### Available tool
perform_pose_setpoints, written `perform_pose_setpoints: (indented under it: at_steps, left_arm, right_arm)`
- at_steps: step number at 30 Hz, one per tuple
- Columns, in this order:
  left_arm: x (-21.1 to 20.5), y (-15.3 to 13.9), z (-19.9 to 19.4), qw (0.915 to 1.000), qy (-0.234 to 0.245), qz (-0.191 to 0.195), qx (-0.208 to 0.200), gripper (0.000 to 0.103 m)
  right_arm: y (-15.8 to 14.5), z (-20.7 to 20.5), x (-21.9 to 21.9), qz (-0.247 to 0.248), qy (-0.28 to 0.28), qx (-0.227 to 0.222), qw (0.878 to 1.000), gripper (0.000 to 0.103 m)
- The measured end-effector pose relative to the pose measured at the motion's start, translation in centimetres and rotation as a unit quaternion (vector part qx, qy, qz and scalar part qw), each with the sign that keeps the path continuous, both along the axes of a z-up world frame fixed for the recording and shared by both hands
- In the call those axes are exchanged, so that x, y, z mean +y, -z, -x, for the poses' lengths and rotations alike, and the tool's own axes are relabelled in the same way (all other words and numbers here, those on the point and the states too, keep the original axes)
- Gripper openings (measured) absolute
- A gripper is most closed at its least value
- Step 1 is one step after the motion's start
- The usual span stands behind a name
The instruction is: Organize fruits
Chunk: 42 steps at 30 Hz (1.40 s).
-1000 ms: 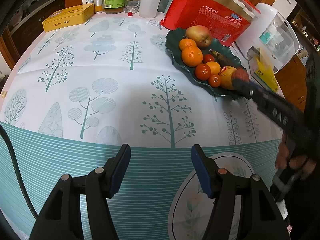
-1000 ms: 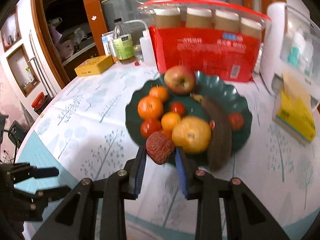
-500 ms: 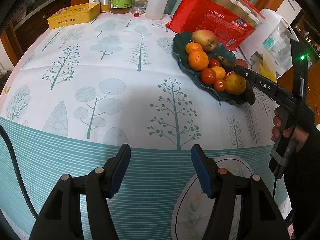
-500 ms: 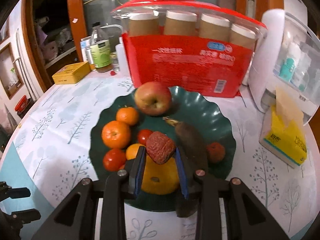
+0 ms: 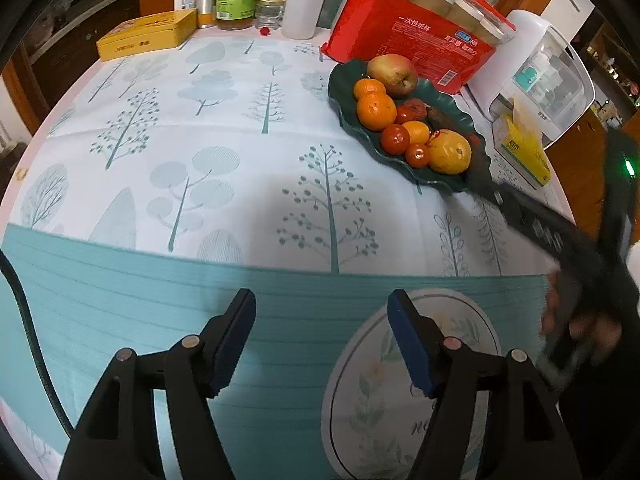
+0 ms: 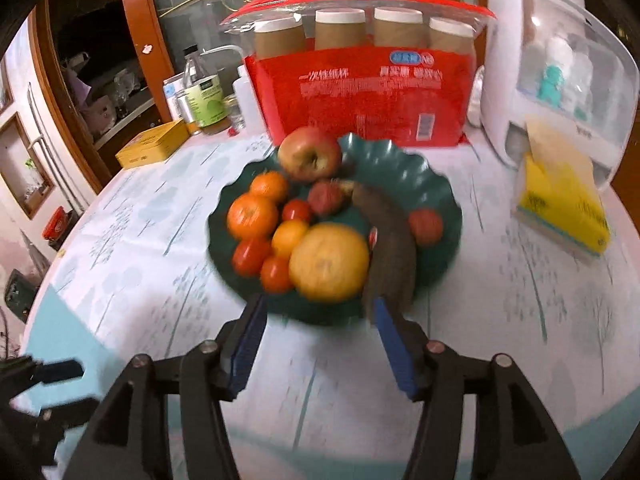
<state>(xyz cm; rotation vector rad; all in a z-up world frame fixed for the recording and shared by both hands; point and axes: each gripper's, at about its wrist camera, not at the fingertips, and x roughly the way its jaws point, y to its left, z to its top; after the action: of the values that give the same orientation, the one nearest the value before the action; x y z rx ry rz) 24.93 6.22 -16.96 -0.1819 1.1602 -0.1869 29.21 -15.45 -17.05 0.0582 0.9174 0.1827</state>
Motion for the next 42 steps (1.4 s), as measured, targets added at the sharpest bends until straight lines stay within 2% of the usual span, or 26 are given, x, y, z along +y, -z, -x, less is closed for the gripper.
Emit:
perform_pose_setpoints:
  at_steps: [7,14,16,21,25,29,31,34,36,42]
  left_arm:
    - [-0.3,-1.5,4.2,0.9999,-0.01,-0.005,-0.002,0.072]
    - [-1.2,-3.0,9.0,0.9999,0.001,-0.01,-0.006,0.073]
    - [-1.6,-3.6,10.5,0.9999,0.01,-0.01,-0.009,0.074]
    - [-2.3,-5.9,13.9,0.9994,0.017,-0.017,-0.026,0.075]
    - [-3.0,-8.1,16.4,0.9979,0.006,-0.049,-0.042,0.077]
    - [-3.7,-10.5,18.6,0.9967,0.008,-0.048,-0.064,0.077]
    - [-4.2,-11.9,19.5,0.9958,0.011,-0.053,-0.074,0.077]
    - [-4.8,-13.5,20.5,0.9949,0.01,-0.071,-0.07,0.079]
    - [-5.0,-14.3,21.2,0.9949,0.007,-0.068,-0.075,0.079]
    - [-5.8,-15.5,23.5,0.9914,-0.005,-0.081,-0.102,0.082]
  right_arm:
    - [0.0,8.5,-0.9,-0.025,-0.002,0.048,0.999,0.068]
    - [-0.3,16.3,-2.6,-0.041,0.017,0.095,0.995,0.072]
    - [-0.8,17.9,-2.9,-0.037,0.015,0.092,0.995,0.075]
    - [-3.7,21.7,-3.0,-0.012,0.008,0.069,0.997,0.079]
    - [-6.8,24.2,-3.4,-0.035,-0.015,0.061,0.997,0.08]
    - [-9.6,26.0,-3.2,-0.032,-0.022,0.057,0.998,0.081]
    - [-10.7,26.6,-3.3,-0.04,-0.025,0.066,0.997,0.087]
    - [-12.2,27.7,-3.7,-0.059,-0.015,0.088,0.994,0.09]
    - [-13.2,28.8,-3.9,-0.072,-0.006,0.092,0.993,0.092]
    - [-15.3,31.5,-3.2,-0.054,-0.002,0.066,0.996,0.096]
